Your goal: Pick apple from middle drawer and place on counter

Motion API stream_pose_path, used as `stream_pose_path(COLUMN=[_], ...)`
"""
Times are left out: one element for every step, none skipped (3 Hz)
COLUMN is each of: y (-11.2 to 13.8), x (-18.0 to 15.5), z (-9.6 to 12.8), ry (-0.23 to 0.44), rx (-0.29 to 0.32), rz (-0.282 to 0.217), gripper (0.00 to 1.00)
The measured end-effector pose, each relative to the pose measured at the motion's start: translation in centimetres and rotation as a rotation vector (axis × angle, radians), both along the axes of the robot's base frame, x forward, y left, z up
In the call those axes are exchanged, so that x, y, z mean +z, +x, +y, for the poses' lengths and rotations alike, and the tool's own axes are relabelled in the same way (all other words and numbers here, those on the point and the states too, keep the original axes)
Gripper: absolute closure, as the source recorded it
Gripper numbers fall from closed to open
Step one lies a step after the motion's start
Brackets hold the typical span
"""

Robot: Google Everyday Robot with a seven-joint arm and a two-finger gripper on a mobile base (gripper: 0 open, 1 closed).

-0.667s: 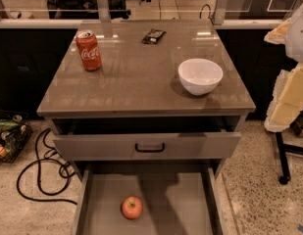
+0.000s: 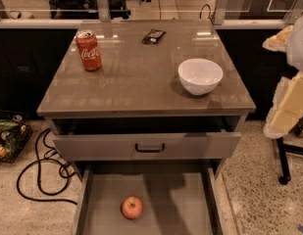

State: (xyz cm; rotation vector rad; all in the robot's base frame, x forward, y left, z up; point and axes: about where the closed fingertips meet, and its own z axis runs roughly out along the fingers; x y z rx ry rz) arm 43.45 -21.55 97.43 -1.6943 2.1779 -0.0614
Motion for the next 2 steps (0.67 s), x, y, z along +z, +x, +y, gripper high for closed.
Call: stream_pose_path(y=[-1.6,-3.5], x=[-4.3,-8.2], z=[-2.0,-3.4], ry=[0.146,0.297], rx=[0.018,0.032], rz=[-0.01,-0.035], gripper=[0.0,0.0])
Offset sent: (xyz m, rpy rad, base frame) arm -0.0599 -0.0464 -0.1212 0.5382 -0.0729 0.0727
